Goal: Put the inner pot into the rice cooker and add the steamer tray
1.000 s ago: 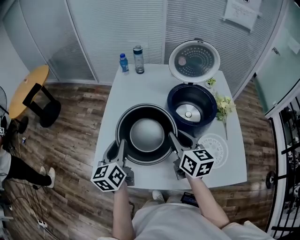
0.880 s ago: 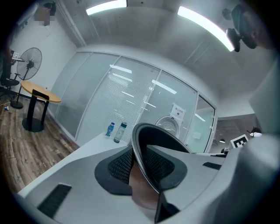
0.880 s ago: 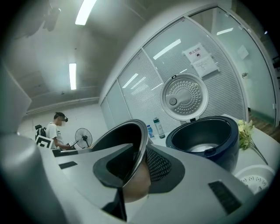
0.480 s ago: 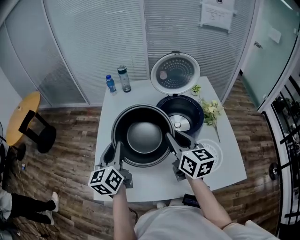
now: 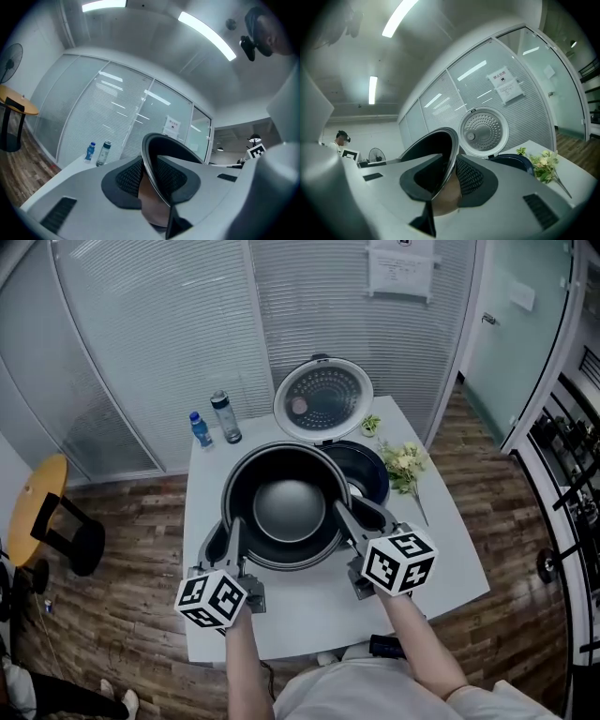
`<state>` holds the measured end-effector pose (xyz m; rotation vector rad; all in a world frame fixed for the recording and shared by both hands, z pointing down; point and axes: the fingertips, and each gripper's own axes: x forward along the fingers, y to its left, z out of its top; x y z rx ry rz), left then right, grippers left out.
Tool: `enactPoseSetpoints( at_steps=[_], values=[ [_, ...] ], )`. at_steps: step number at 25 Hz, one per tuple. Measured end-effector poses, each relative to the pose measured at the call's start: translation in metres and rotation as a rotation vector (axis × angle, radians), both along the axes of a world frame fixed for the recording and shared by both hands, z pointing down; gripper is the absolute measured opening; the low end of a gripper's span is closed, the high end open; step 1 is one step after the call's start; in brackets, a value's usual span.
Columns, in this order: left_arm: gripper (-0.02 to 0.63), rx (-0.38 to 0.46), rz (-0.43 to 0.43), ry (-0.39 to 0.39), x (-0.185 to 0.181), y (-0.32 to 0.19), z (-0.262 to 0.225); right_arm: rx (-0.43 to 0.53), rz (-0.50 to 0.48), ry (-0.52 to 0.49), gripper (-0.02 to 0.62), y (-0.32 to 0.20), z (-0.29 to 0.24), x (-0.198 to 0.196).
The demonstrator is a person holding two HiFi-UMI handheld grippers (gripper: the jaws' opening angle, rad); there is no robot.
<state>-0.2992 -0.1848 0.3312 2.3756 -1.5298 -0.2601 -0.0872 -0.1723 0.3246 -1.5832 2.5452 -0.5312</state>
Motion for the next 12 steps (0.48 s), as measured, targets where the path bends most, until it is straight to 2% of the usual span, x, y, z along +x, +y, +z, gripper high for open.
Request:
enactPoseSetpoints(
  at_steps=[12],
  values=[
    [0.092, -0.012, 0.057, 0.007, 0.058, -0.040, -0.005, -0.003, 0.051, 0.001, 0.100, -0.024, -0.006, 0.056]
  ],
)
